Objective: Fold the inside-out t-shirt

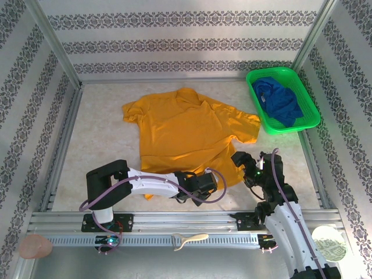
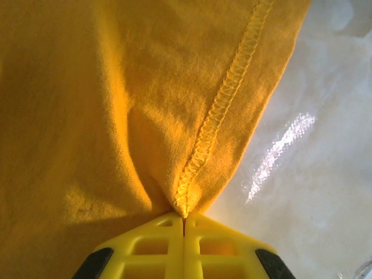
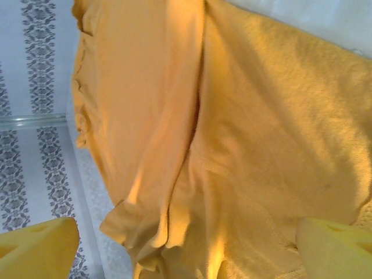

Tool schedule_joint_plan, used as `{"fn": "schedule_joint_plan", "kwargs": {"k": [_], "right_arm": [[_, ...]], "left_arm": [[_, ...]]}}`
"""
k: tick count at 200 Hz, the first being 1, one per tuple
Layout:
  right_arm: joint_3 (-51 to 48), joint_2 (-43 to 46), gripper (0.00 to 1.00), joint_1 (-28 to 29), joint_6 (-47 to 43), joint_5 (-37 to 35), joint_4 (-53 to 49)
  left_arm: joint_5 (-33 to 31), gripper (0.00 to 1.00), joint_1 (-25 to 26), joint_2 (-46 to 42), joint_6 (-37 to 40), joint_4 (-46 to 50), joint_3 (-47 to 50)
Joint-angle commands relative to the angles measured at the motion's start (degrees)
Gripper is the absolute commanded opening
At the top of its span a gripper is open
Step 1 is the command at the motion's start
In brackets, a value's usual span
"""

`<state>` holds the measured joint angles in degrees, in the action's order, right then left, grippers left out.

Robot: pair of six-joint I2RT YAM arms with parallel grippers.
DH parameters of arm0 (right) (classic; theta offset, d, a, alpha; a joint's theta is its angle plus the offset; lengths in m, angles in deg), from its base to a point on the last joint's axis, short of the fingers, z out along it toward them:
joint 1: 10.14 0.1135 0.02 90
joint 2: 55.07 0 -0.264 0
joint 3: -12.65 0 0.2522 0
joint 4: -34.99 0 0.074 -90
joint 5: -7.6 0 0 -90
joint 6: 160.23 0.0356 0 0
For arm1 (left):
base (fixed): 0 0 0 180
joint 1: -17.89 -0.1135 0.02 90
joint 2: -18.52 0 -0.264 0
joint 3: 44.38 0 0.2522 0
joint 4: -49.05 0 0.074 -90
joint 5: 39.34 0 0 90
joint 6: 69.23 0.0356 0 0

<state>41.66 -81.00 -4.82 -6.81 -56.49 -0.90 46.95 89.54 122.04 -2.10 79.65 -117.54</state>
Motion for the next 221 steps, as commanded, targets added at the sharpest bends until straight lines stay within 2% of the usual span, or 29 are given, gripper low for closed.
{"fn": "schedule_joint_plan", "kwargs": {"k": [1, 17, 43, 64, 91, 127, 150, 165, 194, 221], "right_arm": [[1.6, 1.7, 0.90, -0.8, 0.6, 3.4, -0.1], [1.6, 2.0, 0.83, -0.8, 0.7, 6.8, -0.1], [1.0, 1.8, 0.79, -0.4, 2.5, 13.3, -0.4], [-0.1, 5.1, 0.78, 2.5, 5.9, 13.4, -1.7], [-2.0, 12.7, 0.79, 9.8, 13.8, 7.8, -2.6], [-4.3, 17.6, 0.79, 24.5, 22.5, -6.5, -1.4], [-5.5, 14.5, 0.80, 32.6, 25.3, -15.4, 3.3], [-6.4, 10.2, 0.80, 36.2, 26.8, -18.8, 9.0], [-4.2, 1.9, 0.82, 40.5, 26.1, -21.0, 14.5], [-4.1, 0.1, 0.82, 41.9, 27.2, -25.5, 16.5]], "left_arm": [[-1.4, 0.00, 0.2, -0.5, 0.5, 0.1, -1.4], [-1.7, 0.00, -0.5, -3.0, 0.2, 1.2, -2.0], [-1.3, 0.00, -2.0, -8.7, -0.1, 2.6, -2.6], [-1.2, 0.00, -3.1, -11.7, 0.5, 4.3, -4.0], [-1.1, 0.00, -4.4, -13.6, 1.0, 5.5, -5.3], [-1.9, 0.00, -5.1, -14.6, 1.6, 6.2, -6.3], [-2.4, 0.00, -5.2, -15.7, 1.9, 6.8, -6.4], [-2.7, 0.00, -5.1, -16.6, 1.7, 7.3, -6.3], [-3.9, 0.00, -5.1, -18.7, 1.3, 7.3, -4.9], [-3.9, 0.00, -5.1, -20.6, 0.7, 6.5, -3.1]]}}
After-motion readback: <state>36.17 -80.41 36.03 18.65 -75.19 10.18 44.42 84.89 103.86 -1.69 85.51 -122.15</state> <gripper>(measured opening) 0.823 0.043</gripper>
